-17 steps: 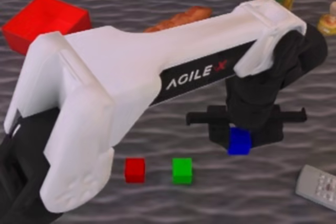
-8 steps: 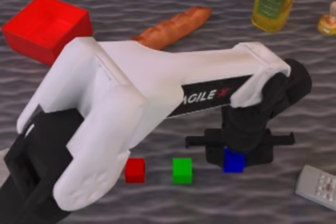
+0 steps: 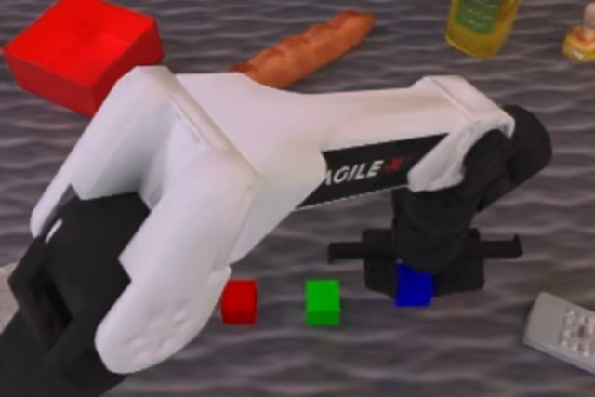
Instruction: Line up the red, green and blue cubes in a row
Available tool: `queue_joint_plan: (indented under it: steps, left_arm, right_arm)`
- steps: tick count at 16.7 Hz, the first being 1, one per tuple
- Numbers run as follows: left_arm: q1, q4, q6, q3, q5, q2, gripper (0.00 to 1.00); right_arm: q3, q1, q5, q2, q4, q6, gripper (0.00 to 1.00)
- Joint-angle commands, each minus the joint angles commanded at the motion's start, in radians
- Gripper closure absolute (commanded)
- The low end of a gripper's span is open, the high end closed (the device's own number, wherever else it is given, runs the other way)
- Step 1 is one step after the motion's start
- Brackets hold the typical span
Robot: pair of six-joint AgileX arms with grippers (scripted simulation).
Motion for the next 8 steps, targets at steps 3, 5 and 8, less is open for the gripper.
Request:
queue_joint_plan:
  steps: [3, 5, 8]
  left_arm:
    - [0.000, 0.000, 0.000, 0.000, 0.000, 0.000, 0.40]
    - [0.000, 0.000, 0.000, 0.000, 0.000, 0.000, 0.25]
    - [0.000, 0.000, 0.000, 0.000, 0.000, 0.000, 0.02]
  right_arm:
    - [0.000, 0.000, 0.000, 0.000, 0.000, 0.000, 0.00]
    - [0.000, 0.000, 0.000, 0.000, 0.000, 0.000, 0.00]
    - [0.000, 0.000, 0.000, 0.000, 0.000, 0.000, 0.00]
